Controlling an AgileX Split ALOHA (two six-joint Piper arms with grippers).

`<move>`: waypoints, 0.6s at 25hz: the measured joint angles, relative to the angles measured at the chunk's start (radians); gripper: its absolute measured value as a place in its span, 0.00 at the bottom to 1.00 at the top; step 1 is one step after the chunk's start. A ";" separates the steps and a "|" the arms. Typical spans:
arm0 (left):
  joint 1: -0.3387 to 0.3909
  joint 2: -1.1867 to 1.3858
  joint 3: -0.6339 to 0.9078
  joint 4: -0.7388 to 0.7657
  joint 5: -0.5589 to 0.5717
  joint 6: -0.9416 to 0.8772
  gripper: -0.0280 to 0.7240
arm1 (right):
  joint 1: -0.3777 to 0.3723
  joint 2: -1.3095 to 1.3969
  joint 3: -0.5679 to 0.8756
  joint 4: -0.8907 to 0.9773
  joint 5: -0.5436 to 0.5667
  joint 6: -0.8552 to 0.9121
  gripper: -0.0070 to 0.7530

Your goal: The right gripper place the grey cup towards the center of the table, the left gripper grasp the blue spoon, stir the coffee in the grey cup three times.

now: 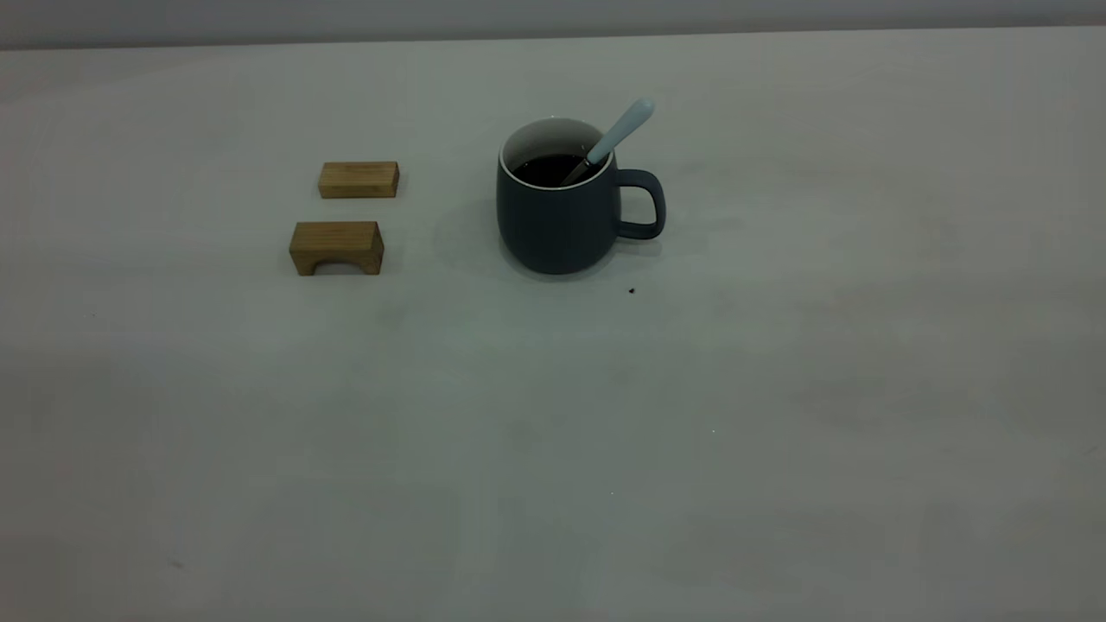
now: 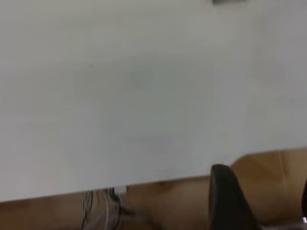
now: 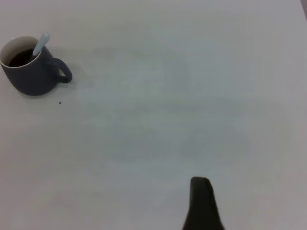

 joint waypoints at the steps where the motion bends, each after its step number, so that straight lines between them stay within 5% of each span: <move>1: 0.001 -0.032 0.016 0.000 -0.002 0.000 0.63 | 0.000 0.000 0.000 0.000 0.000 0.000 0.79; 15: 0.012 -0.277 0.059 0.000 0.016 0.000 0.63 | 0.000 0.000 0.000 0.000 0.000 0.000 0.79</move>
